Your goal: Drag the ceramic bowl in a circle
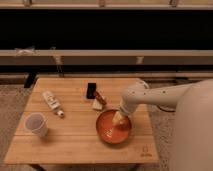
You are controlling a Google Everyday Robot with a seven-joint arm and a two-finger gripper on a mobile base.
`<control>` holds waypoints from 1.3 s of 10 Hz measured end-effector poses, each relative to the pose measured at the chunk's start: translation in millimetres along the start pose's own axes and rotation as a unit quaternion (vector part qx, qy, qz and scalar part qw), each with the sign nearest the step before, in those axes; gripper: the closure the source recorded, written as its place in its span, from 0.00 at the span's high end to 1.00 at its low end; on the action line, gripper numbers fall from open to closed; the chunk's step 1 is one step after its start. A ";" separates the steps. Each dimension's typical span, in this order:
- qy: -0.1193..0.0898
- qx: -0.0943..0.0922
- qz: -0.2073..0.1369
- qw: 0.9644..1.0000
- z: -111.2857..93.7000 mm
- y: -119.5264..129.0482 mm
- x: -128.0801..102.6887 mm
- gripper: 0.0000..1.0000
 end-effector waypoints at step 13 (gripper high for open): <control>0.042 -0.007 0.102 0.994 0.8 -113.5 21.5 0.10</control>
